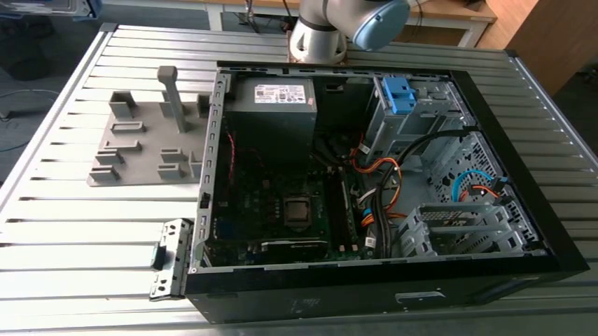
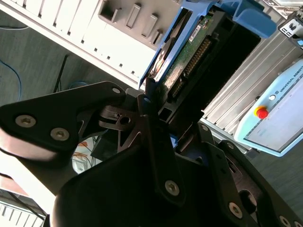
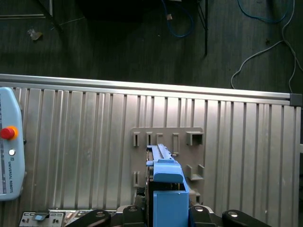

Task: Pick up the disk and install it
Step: 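Pick up the disk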

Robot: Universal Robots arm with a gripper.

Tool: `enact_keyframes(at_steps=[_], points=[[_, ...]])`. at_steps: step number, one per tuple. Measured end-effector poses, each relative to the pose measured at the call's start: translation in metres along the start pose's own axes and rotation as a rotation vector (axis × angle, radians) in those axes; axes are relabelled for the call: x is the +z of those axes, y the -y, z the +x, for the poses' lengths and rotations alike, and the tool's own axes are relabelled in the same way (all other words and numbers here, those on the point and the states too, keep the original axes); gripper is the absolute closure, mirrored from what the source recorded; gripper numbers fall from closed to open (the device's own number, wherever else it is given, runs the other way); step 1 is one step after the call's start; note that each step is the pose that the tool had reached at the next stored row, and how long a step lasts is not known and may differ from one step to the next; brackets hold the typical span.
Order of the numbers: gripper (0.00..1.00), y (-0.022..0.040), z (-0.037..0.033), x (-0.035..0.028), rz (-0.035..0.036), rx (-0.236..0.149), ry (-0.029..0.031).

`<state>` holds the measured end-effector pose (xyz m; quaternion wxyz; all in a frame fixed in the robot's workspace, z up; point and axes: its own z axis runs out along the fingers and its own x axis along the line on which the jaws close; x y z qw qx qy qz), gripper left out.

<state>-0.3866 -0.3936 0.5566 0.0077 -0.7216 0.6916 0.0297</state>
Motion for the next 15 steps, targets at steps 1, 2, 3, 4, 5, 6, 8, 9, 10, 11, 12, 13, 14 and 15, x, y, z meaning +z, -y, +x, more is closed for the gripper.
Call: enact_keyframes(at_steps=[1,2,3,4,5,6,8,9,10,11,12,13,14,15], points=[[0.64,0.0,0.0005,0.0,0.0,0.0,0.0],[0.64,-0.0001,0.001,0.0,0.0,0.0,0.0],[0.64,-0.0001,0.0014,-0.0001,0.0,0.0,0.0],[0.64,-0.0001,0.0019,-0.0001,-0.0001,0.0,-0.0001],[0.64,-0.0001,0.0023,-0.0001,0.0,0.0,-0.0001],[0.64,-0.0001,0.0027,-0.0002,-0.0001,0.0,-0.0001],[0.64,-0.0002,0.0036,-0.0002,0.0,0.0,-0.0001],[0.64,-0.0002,0.004,-0.0002,-0.0001,0.0,-0.0002],[0.64,-0.0002,0.0045,-0.0002,0.0,0.0,-0.0001],[0.64,-0.0002,0.0049,-0.0003,0.0,0.0,-0.0002],[0.64,-0.0002,0.0053,-0.0003,-0.0001,0.0,-0.0002],[0.64,-0.0002,0.0058,-0.0003,0.0,0.0,-0.0002],[0.64,-0.0002,0.0062,-0.0004,-0.0001,0.0,-0.0003],[0.64,-0.0003,0.0066,-0.0004,-0.0001,0.0,-0.0002]])
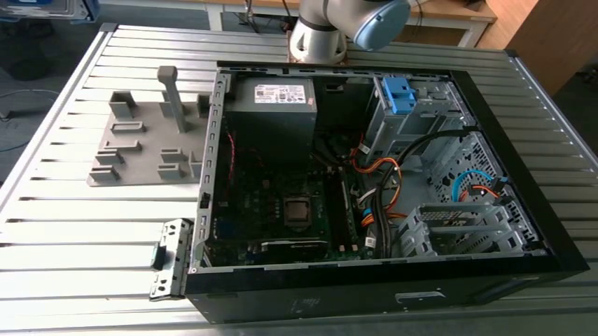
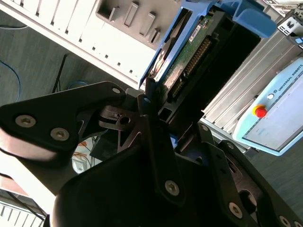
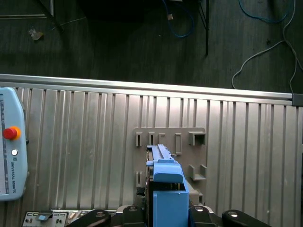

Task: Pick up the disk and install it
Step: 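Pick up the disk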

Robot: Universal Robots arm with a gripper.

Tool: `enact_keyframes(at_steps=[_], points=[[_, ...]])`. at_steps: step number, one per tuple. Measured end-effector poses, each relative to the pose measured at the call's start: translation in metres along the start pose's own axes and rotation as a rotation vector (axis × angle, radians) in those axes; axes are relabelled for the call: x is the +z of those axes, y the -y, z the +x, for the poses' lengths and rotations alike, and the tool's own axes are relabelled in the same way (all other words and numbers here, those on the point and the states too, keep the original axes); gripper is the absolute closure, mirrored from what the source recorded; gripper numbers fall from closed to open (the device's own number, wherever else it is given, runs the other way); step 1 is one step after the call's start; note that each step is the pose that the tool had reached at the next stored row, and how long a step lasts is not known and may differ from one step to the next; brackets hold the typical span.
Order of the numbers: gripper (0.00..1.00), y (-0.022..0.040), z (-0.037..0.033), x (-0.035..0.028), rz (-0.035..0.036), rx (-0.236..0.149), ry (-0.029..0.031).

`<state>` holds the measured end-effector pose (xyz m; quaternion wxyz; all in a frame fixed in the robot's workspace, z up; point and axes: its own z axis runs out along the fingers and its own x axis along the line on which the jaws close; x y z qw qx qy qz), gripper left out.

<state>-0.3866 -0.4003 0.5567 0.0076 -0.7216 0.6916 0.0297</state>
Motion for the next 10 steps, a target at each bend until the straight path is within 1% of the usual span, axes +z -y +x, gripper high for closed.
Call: enact_keyframes(at_steps=[10], points=[[0.64,-0.0002,0.0046,-0.0002,0.0,0.0,-0.0001]])
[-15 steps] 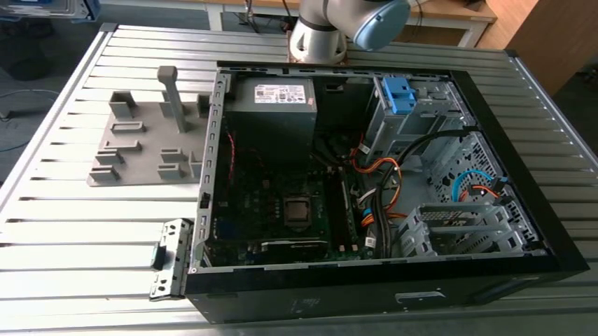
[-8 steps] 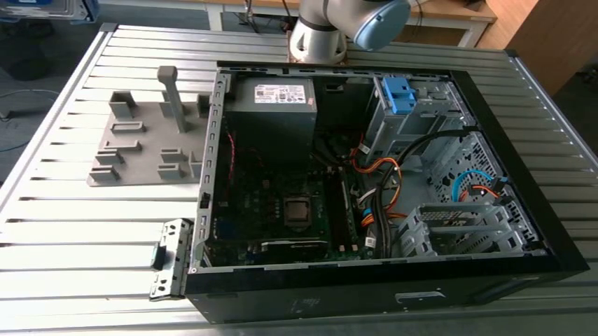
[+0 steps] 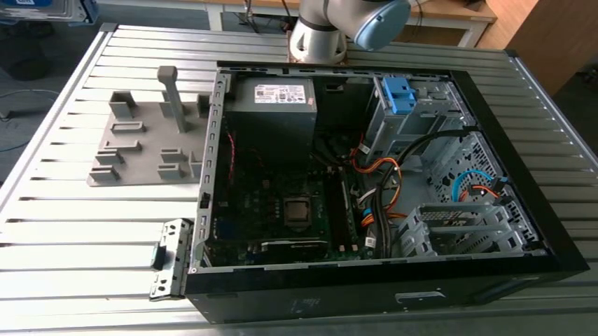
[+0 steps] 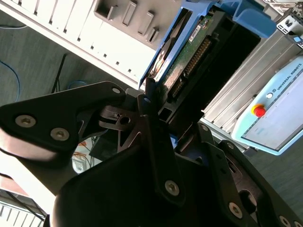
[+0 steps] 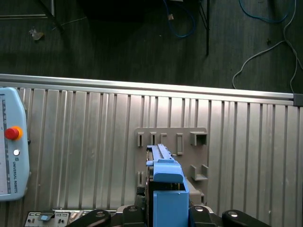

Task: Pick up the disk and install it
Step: 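Pick up the disk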

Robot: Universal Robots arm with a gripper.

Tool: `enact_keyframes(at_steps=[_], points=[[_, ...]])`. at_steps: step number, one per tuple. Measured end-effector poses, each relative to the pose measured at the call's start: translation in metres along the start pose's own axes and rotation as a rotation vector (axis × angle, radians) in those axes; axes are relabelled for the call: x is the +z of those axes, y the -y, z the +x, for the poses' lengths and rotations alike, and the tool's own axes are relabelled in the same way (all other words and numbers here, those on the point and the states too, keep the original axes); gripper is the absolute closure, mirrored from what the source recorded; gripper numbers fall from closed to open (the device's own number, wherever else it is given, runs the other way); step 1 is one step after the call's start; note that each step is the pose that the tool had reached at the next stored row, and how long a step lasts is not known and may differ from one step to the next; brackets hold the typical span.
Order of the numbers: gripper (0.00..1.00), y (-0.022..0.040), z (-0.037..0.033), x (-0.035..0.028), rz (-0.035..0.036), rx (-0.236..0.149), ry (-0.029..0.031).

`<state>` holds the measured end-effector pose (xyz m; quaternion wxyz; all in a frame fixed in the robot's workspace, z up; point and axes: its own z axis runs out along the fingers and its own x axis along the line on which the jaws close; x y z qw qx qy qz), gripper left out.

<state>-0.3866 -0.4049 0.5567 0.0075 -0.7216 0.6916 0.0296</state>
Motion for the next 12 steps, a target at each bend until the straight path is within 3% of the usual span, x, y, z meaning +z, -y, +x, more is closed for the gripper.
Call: enact_keyframes(at_steps=[12], points=[[0.64,-0.0002,0.0054,-0.0003,0.0,0.0,-0.0002]])
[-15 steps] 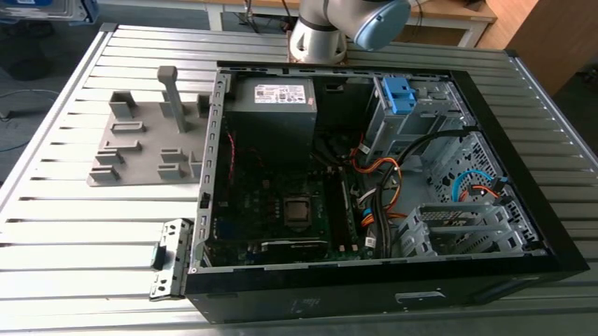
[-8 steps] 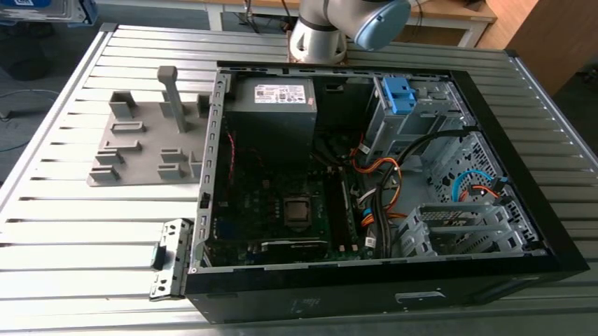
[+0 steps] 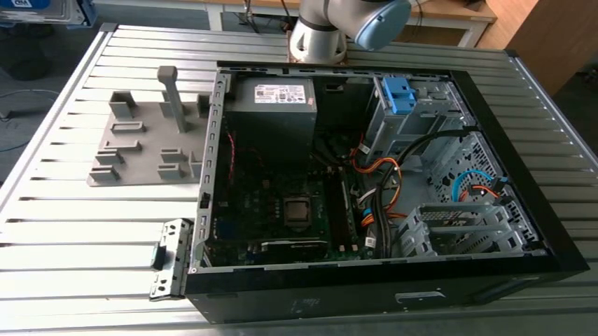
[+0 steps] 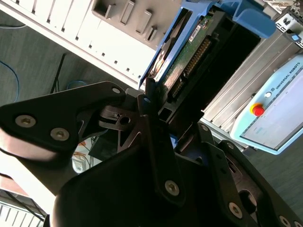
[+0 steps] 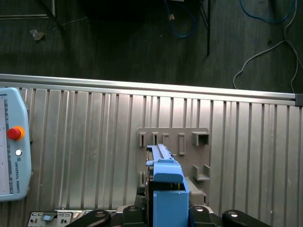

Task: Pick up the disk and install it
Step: 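Pick up the disk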

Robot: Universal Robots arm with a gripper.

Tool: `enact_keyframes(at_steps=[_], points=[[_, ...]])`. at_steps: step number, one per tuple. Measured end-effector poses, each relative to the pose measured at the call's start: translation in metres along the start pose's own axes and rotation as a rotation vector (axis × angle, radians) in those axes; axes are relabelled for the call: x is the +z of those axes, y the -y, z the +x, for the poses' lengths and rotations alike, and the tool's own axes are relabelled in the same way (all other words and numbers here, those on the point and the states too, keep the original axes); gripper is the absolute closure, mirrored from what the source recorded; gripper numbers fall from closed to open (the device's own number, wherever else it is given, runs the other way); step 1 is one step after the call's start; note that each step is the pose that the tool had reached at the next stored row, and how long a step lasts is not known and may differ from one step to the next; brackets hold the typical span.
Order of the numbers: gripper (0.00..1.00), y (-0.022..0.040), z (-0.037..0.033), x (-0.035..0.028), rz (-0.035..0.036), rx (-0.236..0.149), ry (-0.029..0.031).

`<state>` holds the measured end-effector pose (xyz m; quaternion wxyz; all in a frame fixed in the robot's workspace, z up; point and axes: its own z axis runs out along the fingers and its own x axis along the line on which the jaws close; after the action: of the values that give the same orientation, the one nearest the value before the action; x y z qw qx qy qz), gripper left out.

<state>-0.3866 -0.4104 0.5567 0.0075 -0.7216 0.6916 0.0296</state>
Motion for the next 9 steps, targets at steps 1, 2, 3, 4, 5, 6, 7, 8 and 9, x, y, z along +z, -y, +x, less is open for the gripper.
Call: enact_keyframes(at_steps=[1,2,3,4,5,6,7,8,9], points=[[0.64,0.0,0.0006,0.0,0.0,0.0,0.0],[0.64,0.0,0.0012,0.0,0.0001,0.0,0.0],[0.64,-0.0001,0.0018,-0.0001,0.0001,0.0,0.0],[0.64,-0.0001,0.0025,-0.0001,0.0001,0.0,0.0],[0.64,-0.0001,0.0032,-0.0002,-0.0001,0.0,-0.0001],[0.64,0.0,0.004,-0.0002,0.0,0.0,-0.0001],[0.64,0.0006,0.0048,0.0,0.0002,0.0,0.0],[0.64,0.0014,0.0055,0.0001,0.0,0.0,0.0],[0.64,0.0028,0.0061,0.0004,-0.0001,0.0,-0.0001]])
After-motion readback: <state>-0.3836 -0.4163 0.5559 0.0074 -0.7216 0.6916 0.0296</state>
